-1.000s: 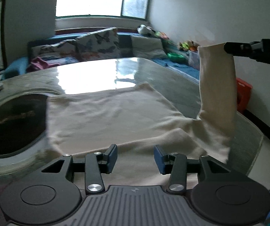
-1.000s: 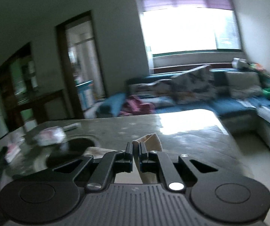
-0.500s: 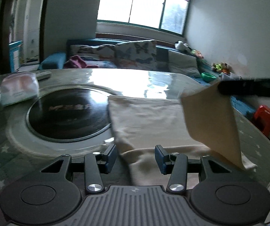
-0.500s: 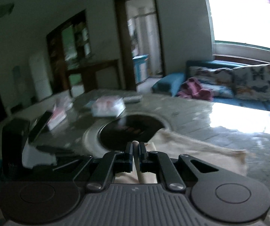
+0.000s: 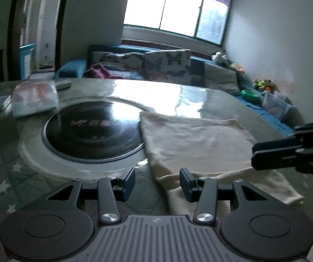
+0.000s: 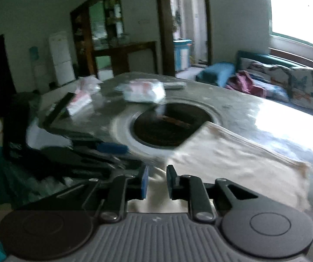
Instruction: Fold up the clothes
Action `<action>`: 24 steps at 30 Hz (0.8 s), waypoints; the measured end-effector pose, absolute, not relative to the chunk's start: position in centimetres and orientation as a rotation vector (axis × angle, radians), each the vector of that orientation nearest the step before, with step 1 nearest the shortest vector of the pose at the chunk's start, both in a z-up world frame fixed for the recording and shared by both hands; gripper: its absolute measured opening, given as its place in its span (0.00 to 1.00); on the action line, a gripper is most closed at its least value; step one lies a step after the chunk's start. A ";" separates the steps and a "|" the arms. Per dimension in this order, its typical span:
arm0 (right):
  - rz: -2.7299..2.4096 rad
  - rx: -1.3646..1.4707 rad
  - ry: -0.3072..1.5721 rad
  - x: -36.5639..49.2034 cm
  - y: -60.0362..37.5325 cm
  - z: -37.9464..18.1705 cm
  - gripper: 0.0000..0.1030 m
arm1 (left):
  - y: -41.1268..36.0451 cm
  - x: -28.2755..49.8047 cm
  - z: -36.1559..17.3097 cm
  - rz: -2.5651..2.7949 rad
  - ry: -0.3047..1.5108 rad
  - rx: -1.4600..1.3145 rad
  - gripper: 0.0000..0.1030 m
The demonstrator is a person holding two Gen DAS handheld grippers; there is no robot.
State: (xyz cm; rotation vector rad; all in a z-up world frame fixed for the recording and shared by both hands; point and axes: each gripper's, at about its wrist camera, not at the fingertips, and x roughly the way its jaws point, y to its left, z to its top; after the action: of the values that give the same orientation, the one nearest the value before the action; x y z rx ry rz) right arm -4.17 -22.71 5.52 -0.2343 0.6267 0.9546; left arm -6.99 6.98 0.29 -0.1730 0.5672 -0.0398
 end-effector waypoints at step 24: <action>0.656 -0.223 0.746 -1.9 -33.1 1.5 0.28 | 2.6 -4.5 -2.1 -0.147 0.675 -0.074 0.26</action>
State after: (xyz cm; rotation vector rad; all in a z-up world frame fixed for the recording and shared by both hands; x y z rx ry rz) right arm -1.94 -33.09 1.48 -0.2229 0.7456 0.6560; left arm -4.52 2.56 -2.13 -0.0744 0.6749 -0.1472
